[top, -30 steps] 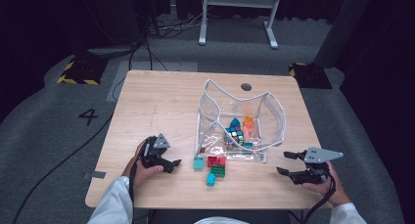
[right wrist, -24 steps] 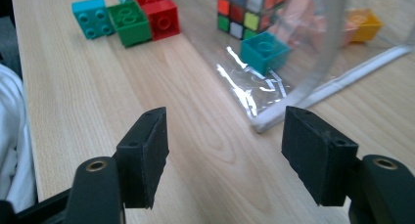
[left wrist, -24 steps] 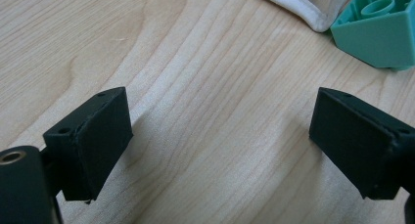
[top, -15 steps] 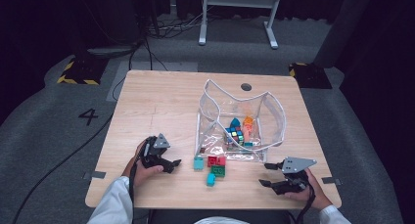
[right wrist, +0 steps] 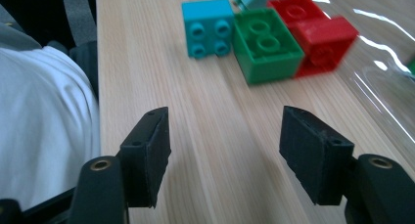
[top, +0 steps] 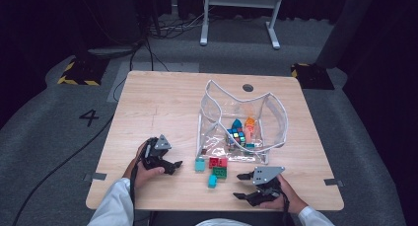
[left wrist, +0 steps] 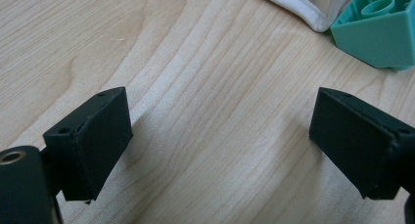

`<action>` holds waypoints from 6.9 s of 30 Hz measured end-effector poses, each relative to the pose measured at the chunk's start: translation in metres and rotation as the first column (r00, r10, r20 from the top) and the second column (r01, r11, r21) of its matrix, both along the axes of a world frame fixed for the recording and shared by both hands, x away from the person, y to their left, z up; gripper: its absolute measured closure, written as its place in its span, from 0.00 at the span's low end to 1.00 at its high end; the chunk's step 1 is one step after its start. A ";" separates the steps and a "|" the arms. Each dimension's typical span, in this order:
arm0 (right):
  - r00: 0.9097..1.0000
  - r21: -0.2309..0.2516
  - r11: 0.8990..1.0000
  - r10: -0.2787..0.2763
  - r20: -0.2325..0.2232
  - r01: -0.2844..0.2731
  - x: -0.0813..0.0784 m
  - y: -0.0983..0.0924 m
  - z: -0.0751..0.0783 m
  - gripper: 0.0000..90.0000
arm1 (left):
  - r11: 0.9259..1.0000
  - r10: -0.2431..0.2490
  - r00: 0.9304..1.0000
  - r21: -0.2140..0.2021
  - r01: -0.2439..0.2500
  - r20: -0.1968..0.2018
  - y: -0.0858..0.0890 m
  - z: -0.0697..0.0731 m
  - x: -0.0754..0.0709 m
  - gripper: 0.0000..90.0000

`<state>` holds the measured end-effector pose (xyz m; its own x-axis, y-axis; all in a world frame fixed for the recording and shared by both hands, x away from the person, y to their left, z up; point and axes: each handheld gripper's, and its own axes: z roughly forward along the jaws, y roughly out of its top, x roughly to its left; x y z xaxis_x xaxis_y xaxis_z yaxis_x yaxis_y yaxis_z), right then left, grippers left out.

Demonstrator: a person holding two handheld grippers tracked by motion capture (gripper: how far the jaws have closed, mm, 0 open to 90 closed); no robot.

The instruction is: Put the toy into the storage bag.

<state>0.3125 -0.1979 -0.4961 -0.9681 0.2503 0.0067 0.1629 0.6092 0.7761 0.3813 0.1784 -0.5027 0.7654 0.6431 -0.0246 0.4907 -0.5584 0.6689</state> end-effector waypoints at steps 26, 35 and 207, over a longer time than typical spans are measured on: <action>0.993 0.014 0.997 0.079 0.083 -0.080 0.002 0.081 0.012 0.42 | 1.000 0.000 1.000 -0.001 0.000 0.000 0.000 0.000 0.000 0.10; 0.998 -0.021 0.998 0.061 0.026 -0.060 -0.004 0.085 0.007 0.45 | 1.000 -0.001 1.000 0.001 0.001 0.000 0.000 0.000 0.000 0.10; 0.988 -0.419 0.898 -0.089 0.128 0.135 0.154 -0.005 0.150 0.66 | 1.000 0.001 1.000 -0.001 -0.001 0.000 0.000 0.000 0.000 0.10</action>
<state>0.4669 -0.2030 -0.3463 -0.9230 0.3139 -0.2228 0.1829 0.8670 0.4635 0.3812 0.1783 -0.5028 0.7645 0.6441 -0.0252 0.4913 -0.5569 0.6696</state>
